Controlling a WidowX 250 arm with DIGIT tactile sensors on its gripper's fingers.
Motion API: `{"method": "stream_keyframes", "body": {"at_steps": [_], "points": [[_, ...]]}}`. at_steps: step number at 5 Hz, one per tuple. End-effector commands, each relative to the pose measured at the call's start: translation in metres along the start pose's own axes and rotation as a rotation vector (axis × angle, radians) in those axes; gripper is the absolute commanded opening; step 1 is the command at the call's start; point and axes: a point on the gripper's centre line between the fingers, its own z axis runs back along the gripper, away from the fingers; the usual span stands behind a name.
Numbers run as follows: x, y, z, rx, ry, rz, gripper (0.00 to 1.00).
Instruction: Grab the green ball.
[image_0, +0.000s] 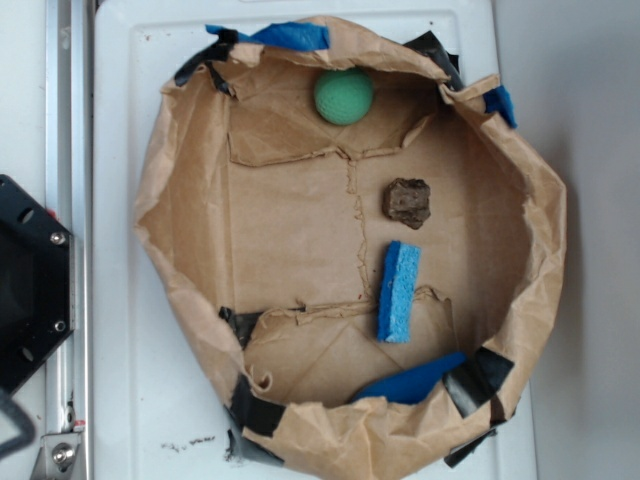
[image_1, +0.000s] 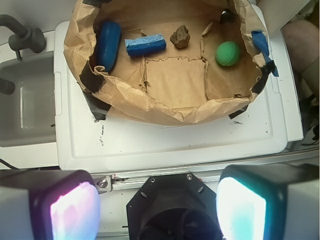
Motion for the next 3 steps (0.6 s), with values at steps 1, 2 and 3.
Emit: {"method": "stream_keyframes", "body": {"at_steps": [1, 2, 3], "points": [[0.000, 0.000, 0.000, 0.000, 0.000, 0.000, 1.00], [0.045, 0.003, -0.011, 0.000, -0.008, 0.038, 1.00], [0.082, 0.004, -0.028, 0.008, -0.021, 0.038, 1.00]]}}
